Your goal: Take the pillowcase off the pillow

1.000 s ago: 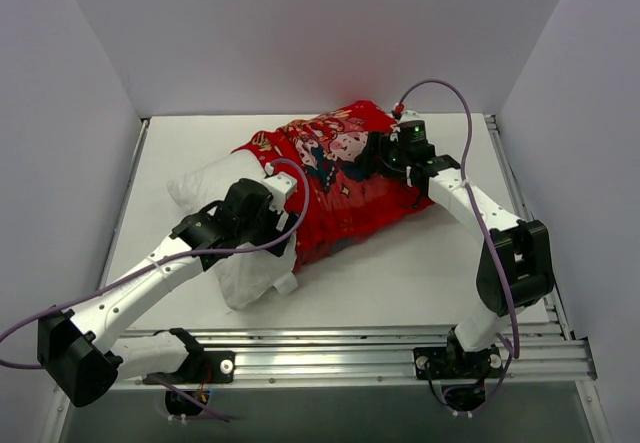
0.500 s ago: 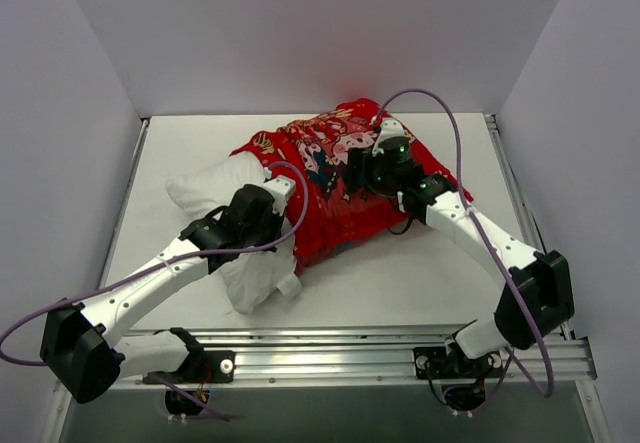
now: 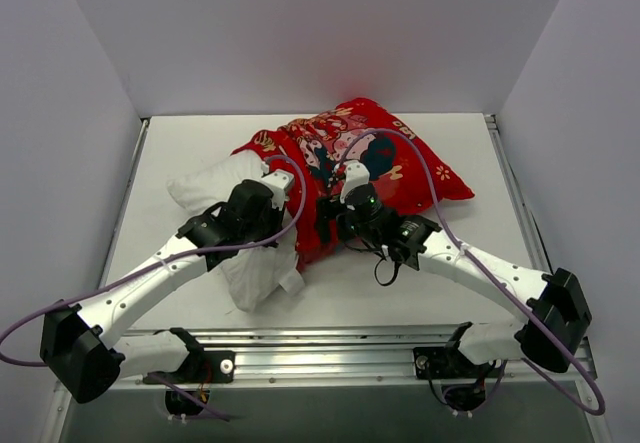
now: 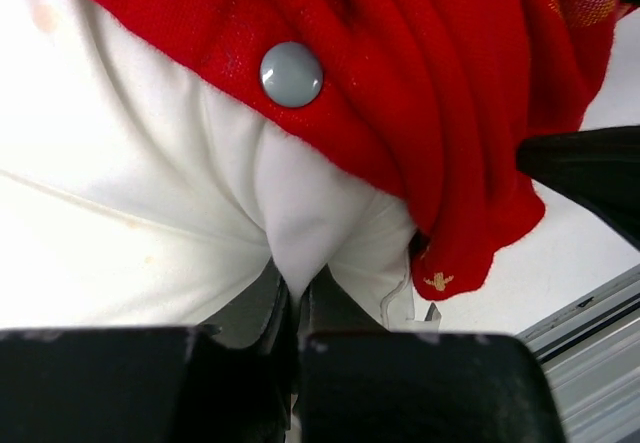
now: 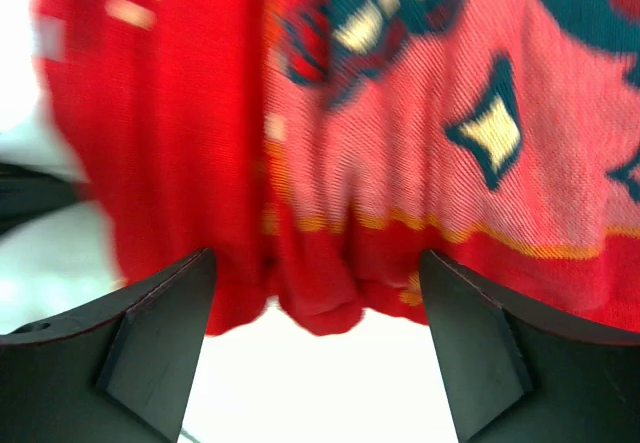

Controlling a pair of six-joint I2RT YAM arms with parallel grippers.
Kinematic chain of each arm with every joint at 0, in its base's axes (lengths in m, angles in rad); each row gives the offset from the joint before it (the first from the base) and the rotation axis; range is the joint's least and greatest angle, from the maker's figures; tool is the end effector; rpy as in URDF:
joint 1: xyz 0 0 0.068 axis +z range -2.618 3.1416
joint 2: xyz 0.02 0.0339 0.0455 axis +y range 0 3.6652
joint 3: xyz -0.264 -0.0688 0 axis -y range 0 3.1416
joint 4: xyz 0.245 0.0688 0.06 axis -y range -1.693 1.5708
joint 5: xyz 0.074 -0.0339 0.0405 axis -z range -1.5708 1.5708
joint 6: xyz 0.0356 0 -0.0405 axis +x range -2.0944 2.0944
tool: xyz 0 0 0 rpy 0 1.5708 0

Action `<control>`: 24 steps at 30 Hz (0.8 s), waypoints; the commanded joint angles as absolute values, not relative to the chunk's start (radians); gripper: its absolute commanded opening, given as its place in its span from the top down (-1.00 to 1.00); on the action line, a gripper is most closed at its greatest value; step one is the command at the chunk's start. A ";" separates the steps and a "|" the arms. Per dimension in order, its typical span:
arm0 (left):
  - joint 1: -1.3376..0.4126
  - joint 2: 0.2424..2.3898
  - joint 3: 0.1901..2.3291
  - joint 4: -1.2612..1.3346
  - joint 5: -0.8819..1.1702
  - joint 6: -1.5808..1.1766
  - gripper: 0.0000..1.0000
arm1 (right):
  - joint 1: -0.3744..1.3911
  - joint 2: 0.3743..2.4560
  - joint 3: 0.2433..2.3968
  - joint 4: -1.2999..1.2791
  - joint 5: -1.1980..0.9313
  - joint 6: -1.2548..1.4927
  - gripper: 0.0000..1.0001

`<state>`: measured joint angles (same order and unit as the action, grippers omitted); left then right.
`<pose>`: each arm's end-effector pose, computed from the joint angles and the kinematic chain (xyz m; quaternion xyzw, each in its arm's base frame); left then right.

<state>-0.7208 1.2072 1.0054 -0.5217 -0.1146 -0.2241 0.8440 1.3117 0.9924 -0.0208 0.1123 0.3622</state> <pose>0.1981 -0.1686 0.2975 0.2009 0.8880 -0.1403 0.3892 0.2069 0.2267 0.3123 -0.1630 0.7995 0.2892 0.5006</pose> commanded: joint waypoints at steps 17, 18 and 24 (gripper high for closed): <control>-0.690 1.115 1.242 -0.804 -0.321 -0.301 0.95 | 0.513 1.393 0.945 -0.119 0.500 0.534 1.00; -0.680 1.103 1.253 -0.827 -0.328 -0.302 0.95 | 0.433 1.393 0.954 -0.162 0.500 0.541 1.00; -0.624 1.028 1.299 -0.982 -0.360 -0.327 0.95 | 0.175 1.347 0.973 -0.244 0.434 0.638 1.00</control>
